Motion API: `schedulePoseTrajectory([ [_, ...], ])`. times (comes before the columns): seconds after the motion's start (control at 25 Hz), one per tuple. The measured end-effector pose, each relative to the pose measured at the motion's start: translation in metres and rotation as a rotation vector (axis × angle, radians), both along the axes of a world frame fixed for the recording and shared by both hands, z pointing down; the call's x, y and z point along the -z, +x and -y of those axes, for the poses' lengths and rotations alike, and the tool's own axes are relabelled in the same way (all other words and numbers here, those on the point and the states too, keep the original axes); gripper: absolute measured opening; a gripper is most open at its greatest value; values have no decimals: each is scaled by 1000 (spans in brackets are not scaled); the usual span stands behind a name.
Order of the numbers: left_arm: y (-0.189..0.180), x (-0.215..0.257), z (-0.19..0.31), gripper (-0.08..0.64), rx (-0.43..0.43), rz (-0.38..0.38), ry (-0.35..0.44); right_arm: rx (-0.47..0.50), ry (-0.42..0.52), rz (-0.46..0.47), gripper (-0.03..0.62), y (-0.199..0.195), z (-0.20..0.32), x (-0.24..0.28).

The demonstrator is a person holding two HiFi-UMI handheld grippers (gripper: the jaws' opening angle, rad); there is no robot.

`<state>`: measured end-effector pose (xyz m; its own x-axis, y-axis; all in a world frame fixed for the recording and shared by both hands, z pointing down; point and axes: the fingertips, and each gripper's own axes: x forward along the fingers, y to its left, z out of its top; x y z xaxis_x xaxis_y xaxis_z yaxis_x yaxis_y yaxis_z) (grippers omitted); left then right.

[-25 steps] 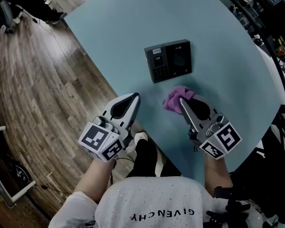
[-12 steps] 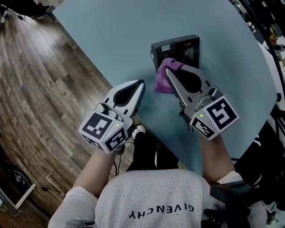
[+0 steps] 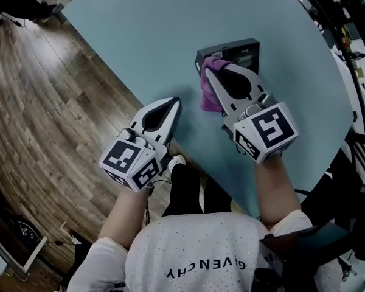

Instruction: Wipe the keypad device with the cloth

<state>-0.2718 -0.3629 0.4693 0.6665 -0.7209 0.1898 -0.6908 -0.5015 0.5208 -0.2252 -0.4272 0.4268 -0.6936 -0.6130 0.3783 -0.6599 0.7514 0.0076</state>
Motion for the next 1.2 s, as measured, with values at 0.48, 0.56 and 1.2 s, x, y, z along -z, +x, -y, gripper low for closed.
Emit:
schedulePoseTrajectory([
  [0.48,-1,37,-12,0,-17,-5,31,-92,-44,-28,25,29,23,1],
  [0.56,-3,43,-18,0,-15,9,28,-103,-40,-31,25,39,25,3],
  [1.2,-8,68,-54,0,178,-19,-7,-140,-84,6,25,110,48,-11],
])
